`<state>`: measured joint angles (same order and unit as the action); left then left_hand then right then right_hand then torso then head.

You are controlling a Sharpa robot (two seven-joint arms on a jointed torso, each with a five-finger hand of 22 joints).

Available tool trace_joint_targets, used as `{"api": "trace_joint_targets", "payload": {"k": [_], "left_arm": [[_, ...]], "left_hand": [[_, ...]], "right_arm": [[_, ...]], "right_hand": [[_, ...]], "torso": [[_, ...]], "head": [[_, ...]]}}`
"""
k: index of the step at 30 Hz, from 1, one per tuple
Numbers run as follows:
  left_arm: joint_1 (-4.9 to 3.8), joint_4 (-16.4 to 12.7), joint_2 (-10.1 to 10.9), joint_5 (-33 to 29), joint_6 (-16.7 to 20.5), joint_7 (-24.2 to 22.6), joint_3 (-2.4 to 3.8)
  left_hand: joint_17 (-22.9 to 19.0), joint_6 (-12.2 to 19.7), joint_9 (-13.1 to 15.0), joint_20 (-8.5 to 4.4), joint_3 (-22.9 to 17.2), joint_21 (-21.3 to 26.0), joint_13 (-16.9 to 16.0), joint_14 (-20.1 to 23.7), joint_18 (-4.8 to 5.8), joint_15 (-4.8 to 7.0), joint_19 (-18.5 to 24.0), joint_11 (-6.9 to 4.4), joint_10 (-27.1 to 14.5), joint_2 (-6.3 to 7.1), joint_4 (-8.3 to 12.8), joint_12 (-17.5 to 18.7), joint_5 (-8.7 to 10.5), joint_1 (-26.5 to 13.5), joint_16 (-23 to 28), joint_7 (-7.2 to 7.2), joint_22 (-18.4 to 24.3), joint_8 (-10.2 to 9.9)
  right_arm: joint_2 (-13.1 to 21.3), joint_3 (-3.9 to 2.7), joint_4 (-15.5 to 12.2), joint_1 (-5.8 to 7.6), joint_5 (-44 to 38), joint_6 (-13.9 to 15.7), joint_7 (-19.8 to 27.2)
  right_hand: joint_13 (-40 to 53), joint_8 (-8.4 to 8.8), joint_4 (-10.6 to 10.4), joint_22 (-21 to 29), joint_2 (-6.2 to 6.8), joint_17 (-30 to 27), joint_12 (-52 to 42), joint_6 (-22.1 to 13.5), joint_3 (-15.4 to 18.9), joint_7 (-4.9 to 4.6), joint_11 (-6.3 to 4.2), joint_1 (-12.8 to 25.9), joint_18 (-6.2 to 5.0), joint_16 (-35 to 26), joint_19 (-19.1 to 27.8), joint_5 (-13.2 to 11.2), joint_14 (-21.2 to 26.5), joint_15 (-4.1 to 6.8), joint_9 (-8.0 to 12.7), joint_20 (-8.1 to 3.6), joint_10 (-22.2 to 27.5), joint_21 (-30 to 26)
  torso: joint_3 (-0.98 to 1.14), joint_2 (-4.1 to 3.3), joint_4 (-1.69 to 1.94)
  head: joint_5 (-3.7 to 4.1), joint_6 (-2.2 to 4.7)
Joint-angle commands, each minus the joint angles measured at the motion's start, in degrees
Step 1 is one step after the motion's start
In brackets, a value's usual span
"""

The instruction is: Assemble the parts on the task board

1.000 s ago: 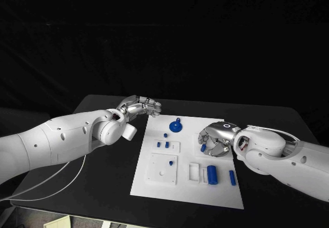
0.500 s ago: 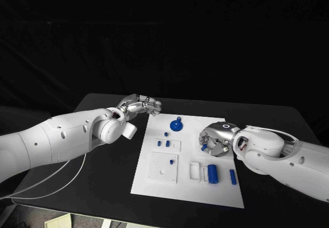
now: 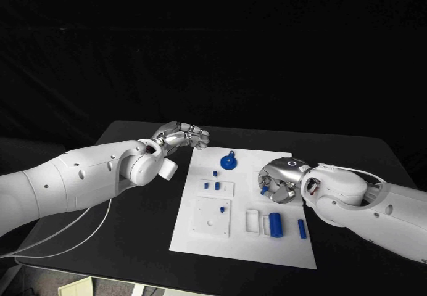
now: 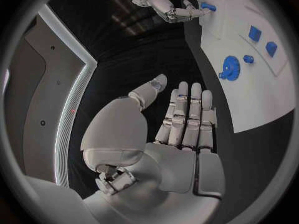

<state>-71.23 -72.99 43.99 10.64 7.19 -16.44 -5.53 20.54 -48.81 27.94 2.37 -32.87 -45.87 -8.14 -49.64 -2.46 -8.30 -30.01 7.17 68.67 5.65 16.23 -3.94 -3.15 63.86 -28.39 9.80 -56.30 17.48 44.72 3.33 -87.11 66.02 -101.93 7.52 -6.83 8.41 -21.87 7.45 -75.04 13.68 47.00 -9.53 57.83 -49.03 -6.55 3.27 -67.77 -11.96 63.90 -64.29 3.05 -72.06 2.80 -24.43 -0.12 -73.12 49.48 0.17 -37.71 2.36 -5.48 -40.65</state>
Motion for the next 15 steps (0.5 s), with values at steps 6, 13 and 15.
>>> {"api": "trace_joint_targets", "payload": {"k": [6, 13, 15], "left_arm": [[-0.01, -0.1, 0.0, -0.4, -0.8, -0.6, 0.04], [-0.01, 0.1, -0.1, -0.4, -0.8, -0.7, 0.04], [-0.01, 0.2, -0.1, -0.4, -0.8, -0.7, 0.04]], "left_hand": [[0.1, 0.3, -0.1, 0.11, 0.3, 0.4, 0.1, -0.4, -0.57, 0.06, -0.1, 0.10, -0.4, -0.64, 0.0, -0.1, -0.33, 0.1, 0.2, 0.00, -0.1, 0.4], [0.1, 0.3, -0.1, 0.11, 0.3, 0.4, 0.1, -0.4, -0.58, 0.06, -0.1, 0.09, -0.4, -0.68, 0.0, -0.1, -0.33, 0.1, 0.3, 0.00, -0.1, 0.4], [0.1, 0.3, -0.1, 0.11, 0.3, 0.4, 0.1, -0.4, -0.58, 0.06, -0.1, 0.09, -0.4, -0.68, 0.0, -0.1, -0.33, 0.1, 0.3, 0.01, -0.1, 0.4]], "right_arm": [[0.2, 0.03, -1.1, -0.18, -3.2, 3.0, -1.9], [1.0, -0.48, -3.3, -0.18, -3.1, 6.1, -1.5], [1.3, -1.18, -4.3, -0.18, -3.1, 6.5, -1.5]], "right_hand": [[0.5, -0.76, 0.0, -1.0, -0.65, 0.1, -0.8, 1.2, -1.5, 0.37, -0.44, -0.3, -3.04, 0.3, -0.6, -0.2, -0.3, 0.78, -0.6, -0.38, -1.2, 0.5], [0.7, -0.95, 0.0, -0.9, -0.32, 0.2, -1.0, 1.5, -2.1, 0.54, -0.61, -0.3, -3.04, 0.4, -0.8, -0.2, -0.5, 0.95, -0.8, -0.48, -1.5, 0.6], [0.7, -1.00, -0.1, -0.9, -0.12, 0.2, -1.1, 1.6, -2.4, 0.59, -0.67, -0.3, -3.04, 0.4, -1.0, -0.2, -0.7, 1.01, -0.9, -0.54, -1.6, 0.7]], "torso": [[-0.01, 0.01, 0.01], [0.01, 0.01, 0.03], [0.01, 0.02, 0.02]], "head": [[0.01, -0.01], [-0.16, -0.01], [-0.24, 0.01]]}}
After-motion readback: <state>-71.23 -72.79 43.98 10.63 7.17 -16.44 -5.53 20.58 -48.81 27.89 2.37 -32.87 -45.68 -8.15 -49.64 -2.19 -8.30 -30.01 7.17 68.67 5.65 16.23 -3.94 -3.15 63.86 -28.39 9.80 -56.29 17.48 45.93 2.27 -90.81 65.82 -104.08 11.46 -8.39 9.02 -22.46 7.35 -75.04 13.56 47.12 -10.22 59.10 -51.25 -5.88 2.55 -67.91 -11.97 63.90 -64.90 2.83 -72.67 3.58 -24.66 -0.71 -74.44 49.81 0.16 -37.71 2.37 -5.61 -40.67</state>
